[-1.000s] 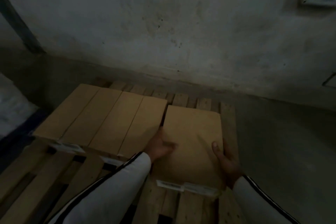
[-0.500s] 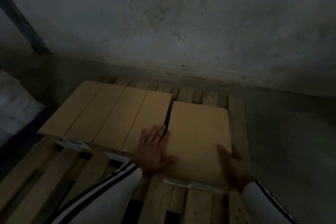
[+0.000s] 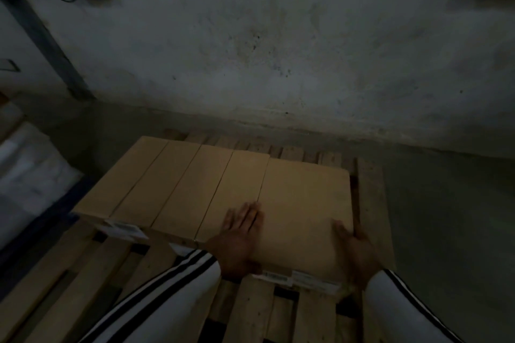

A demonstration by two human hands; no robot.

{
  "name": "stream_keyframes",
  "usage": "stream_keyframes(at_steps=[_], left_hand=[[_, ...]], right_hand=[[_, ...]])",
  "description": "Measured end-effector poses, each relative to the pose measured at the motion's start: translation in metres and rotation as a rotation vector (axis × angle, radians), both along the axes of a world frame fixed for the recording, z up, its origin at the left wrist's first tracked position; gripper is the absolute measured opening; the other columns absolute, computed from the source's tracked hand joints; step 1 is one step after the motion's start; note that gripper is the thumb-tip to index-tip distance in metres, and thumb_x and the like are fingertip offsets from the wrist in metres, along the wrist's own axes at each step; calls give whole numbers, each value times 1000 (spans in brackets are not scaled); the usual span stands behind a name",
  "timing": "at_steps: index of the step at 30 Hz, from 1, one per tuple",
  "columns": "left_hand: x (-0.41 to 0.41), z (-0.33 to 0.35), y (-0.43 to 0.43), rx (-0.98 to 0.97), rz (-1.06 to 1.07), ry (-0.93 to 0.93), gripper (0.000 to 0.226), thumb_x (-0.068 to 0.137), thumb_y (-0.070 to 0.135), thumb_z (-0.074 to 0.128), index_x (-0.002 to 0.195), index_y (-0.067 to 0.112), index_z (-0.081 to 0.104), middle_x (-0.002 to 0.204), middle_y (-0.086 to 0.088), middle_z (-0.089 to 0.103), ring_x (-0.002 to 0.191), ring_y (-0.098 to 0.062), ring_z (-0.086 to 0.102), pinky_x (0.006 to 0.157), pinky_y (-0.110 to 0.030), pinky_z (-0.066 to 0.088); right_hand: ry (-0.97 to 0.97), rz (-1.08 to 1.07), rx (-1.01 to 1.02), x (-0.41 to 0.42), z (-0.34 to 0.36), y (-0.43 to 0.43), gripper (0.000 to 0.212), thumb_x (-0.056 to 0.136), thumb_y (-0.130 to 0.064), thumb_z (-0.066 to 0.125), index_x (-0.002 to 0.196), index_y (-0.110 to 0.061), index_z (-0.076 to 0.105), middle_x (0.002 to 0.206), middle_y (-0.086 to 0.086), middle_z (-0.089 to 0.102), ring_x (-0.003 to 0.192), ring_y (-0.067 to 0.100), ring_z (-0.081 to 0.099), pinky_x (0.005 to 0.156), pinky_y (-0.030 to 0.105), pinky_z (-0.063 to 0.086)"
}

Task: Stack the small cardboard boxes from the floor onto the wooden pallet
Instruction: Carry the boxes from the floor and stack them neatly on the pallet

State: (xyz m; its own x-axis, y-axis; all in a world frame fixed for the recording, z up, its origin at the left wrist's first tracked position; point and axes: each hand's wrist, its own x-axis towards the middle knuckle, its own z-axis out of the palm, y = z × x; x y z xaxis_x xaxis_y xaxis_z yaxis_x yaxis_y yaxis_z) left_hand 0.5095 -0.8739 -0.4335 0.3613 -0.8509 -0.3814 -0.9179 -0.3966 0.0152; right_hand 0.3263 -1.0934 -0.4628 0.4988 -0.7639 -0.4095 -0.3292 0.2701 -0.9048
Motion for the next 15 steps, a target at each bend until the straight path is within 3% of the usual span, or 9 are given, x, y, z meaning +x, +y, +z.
stream_keyframes(at_steps=[11,15], left_hand=[[-7,3,-3,75,31,-10,113,94,58,56,155,3,-21,160,-17,-34,148,-31,-32,121,-58,-8],[-8,3,-2,88,22,-34,119,90,54,63,154,3,-23,160,-17,-35,148,-32,-32,122,-58,-8]], right_hand=[[25,-27,15,6,-6,-3,61,96,-43,64,151,-25,45,144,12,55,122,36,55,104,50,46],[80,25,-23,2,-4,0,72,88,-58,66,150,-29,44,142,7,57,120,33,57,105,52,47]])
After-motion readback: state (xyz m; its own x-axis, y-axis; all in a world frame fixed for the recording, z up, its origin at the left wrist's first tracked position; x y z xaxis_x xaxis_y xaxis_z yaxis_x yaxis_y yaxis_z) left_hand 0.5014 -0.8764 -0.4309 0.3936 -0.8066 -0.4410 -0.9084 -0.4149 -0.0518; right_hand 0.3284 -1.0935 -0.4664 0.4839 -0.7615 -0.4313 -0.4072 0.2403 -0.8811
